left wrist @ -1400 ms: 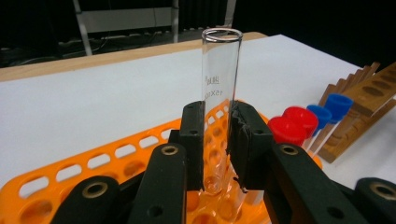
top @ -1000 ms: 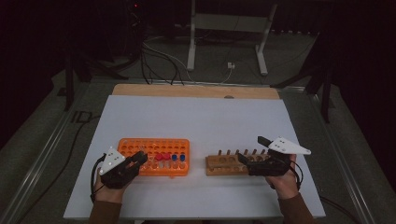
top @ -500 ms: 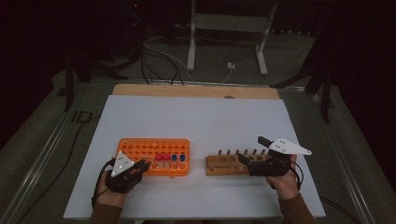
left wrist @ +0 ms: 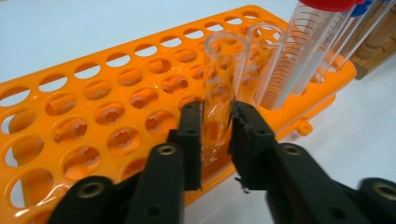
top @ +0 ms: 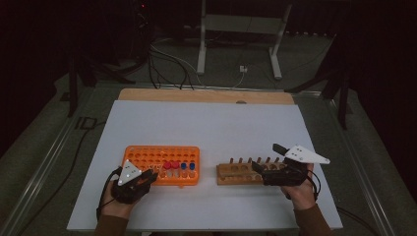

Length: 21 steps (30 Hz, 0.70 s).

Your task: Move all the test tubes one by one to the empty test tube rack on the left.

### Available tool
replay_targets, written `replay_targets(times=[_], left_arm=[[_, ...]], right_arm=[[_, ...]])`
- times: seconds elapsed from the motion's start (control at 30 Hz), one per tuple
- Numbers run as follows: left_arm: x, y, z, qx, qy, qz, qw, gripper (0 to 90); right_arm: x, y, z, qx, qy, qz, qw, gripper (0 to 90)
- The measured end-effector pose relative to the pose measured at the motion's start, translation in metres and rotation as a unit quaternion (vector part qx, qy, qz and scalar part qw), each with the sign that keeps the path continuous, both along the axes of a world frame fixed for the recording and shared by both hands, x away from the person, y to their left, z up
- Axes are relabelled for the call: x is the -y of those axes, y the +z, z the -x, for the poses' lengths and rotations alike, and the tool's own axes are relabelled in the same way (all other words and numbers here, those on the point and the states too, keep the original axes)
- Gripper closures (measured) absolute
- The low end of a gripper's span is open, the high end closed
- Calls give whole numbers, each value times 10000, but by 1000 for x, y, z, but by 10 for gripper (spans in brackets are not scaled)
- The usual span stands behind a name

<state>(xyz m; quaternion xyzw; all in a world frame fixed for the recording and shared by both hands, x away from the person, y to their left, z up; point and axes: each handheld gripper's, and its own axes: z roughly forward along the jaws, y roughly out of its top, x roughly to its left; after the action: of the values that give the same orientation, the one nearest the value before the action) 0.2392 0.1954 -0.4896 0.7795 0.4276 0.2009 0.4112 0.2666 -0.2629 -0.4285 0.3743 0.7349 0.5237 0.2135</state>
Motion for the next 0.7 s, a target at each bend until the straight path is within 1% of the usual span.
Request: replay_targets(times=[0.07, 0.17, 0.3, 0.43, 0.53, 0.57, 0.7], left_arm=[[-2, 2, 1, 32, 11, 70, 10000, 660], [-7, 7, 2, 202, -12, 270, 9994, 596], [-14, 13, 5, 444, -30, 566, 9974, 521], [-20, 20, 8, 707, 47, 850, 9939, 445], [-23, 24, 9, 866, 202, 1032, 9907, 362], [-24, 25, 9, 910, 262, 1081, 9896, 346], [-27, 29, 8, 1030, 536, 1150, 9866, 252]], right_arm=[[2, 0, 0, 21, -9, -9, 10000, 0], [5, 0, 0, 48, -41, -33, 10000, 0], [10, -1, -1, 53, -120, -74, 9999, 0], [15, -3, -2, 74, -192, -100, 9997, 0], [17, -4, -3, 101, -229, -123, 9996, 0], [18, -4, -3, 104, -244, -119, 9996, 0], [20, -6, -2, 181, -296, -37, 9994, 0]])
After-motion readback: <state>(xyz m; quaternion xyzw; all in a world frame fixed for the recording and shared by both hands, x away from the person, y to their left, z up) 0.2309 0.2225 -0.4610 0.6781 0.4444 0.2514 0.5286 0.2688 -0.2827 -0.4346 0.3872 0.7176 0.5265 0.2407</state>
